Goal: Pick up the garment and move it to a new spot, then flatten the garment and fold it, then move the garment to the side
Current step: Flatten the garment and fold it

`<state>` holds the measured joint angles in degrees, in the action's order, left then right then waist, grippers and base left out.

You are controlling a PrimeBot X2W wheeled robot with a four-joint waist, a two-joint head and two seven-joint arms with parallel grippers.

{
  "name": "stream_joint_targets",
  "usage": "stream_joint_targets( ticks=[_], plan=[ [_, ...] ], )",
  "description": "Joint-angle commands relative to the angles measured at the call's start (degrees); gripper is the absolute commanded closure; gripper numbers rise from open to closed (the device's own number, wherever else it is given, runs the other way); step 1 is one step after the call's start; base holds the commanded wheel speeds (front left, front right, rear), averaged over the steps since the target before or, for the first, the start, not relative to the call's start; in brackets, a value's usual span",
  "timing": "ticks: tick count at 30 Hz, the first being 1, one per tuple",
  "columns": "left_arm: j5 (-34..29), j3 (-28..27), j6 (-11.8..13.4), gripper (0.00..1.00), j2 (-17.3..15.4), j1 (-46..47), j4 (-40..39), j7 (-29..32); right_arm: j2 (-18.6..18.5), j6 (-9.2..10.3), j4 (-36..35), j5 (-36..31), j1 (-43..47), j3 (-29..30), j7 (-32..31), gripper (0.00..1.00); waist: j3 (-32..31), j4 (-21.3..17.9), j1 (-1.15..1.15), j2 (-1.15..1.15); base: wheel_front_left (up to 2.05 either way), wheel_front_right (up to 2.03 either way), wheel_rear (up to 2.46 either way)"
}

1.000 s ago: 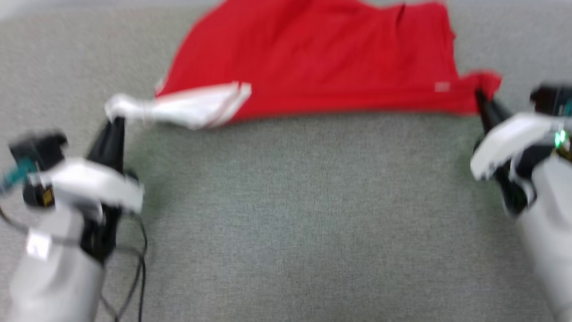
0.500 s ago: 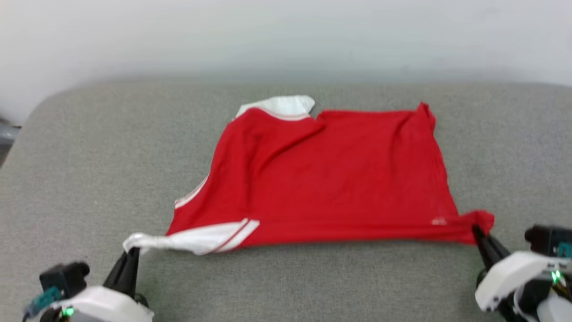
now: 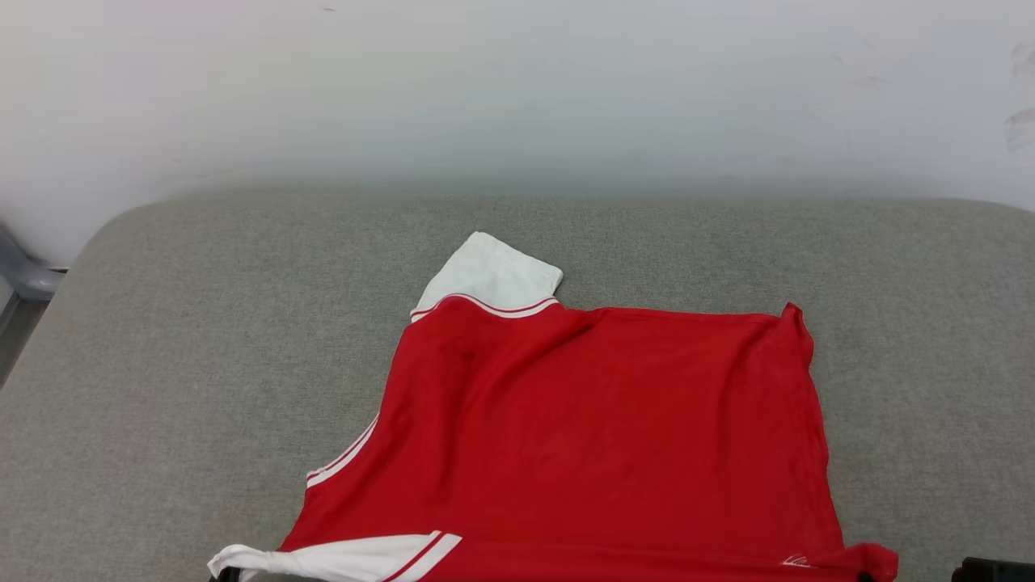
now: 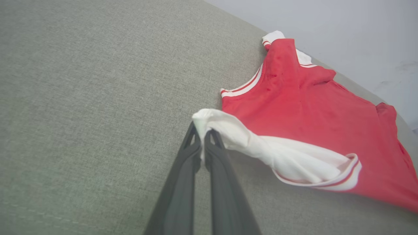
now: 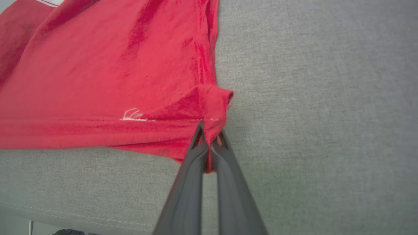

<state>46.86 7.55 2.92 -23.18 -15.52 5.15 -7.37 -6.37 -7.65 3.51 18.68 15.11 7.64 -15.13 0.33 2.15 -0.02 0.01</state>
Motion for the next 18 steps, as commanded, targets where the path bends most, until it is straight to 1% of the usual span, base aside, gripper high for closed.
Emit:
stream_joint_targets(
  ticks=[1, 5, 9, 13, 18],
  plan=[
    [0.1, -0.8, 0.8, 1.00, -1.0, -0.6, -0.7, 0.2, 0.0, 0.30, -1.1, -0.4, 0.9, 1.1, -0.7, 1.00, 0.1, 0.0, 0.02, -0.01, 0.00, 0.00, 0.00],
    [-0.2, 0.1, 0.7, 1.00, -1.4, 1.1, -3.9, 1.8, 0.7, 0.25, -4.3, -2.0, 0.4, 0.8, -3.1, 1.00, 1.2, -0.2, 0.02, -0.01, 0.00, 0.00, 0.00],
    [-1.3, 1.5, -0.1, 1.00, -1.6, 6.2, -4.4, 2.7, -0.1, 0.23, -6.1, -3.4, -3.1, -0.1, -4.7, 1.00, 3.4, -0.8, 0.02, -0.01, 0.00, 0.00, 0.00],
    [-2.2, 2.8, -1.7, 1.00, -0.6, 12.6, -2.0, 1.8, -1.0, 0.22, -6.2, -4.4, -7.8, -1.1, -5.1, 1.00, 5.9, -1.2, 0.02, -0.01, 0.00, 0.00, 0.00],
    [-3.3, 4.5, -3.8, 1.00, 0.3, 19.2, 3.0, 1.0, -1.9, 0.21, -3.9, -5.1, -12.5, -2.2, -4.7, 1.00, 8.7, -1.9, 0.02, -0.01, 0.00, 0.00, 0.00]
  ],
)
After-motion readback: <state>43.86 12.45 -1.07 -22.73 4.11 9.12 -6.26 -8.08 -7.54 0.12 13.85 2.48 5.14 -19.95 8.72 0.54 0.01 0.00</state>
